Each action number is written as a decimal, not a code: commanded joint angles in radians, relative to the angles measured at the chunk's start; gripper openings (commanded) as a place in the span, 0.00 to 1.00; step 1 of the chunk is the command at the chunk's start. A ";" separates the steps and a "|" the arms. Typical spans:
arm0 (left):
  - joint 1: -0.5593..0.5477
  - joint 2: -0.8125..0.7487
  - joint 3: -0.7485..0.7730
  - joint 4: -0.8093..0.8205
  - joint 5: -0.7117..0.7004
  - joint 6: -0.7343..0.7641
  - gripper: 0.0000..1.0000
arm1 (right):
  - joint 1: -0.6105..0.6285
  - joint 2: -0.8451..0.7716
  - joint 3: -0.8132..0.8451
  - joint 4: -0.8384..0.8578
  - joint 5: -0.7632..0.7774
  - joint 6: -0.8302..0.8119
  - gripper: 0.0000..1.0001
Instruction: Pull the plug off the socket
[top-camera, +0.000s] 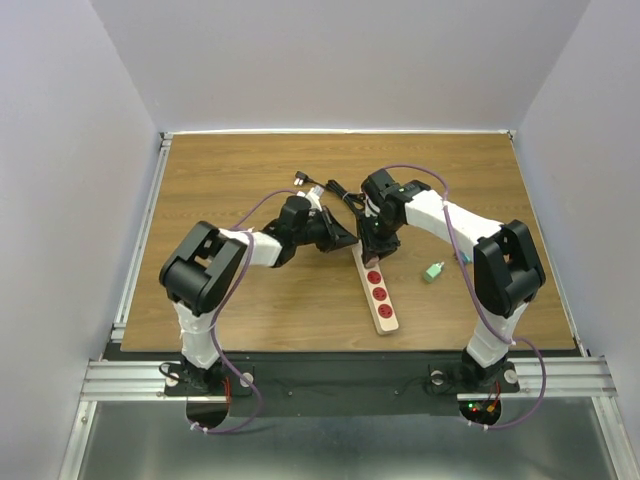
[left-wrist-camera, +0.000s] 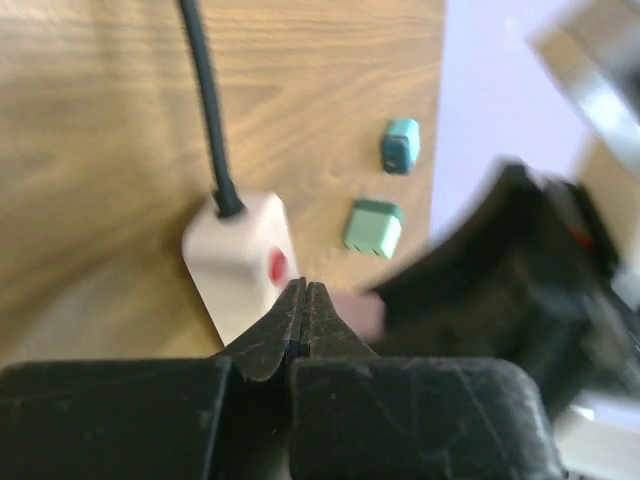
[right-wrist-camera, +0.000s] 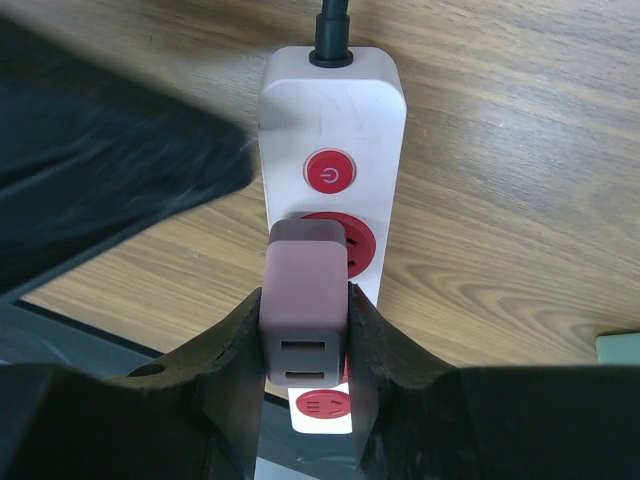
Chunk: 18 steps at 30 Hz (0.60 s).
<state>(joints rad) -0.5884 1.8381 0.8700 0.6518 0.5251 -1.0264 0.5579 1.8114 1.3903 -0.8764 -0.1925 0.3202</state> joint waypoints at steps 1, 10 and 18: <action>-0.019 0.044 0.087 -0.021 0.012 0.011 0.00 | 0.008 -0.054 0.015 0.043 -0.035 0.000 0.00; -0.040 0.130 0.167 -0.031 0.015 0.003 0.00 | 0.008 -0.035 0.052 0.043 -0.030 0.006 0.00; -0.140 0.161 0.139 -0.035 0.009 0.009 0.00 | 0.014 -0.008 0.085 0.045 0.019 0.023 0.00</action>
<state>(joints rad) -0.6598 1.9797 1.0134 0.6014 0.5213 -1.0271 0.5587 1.8111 1.4002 -0.8753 -0.1921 0.3286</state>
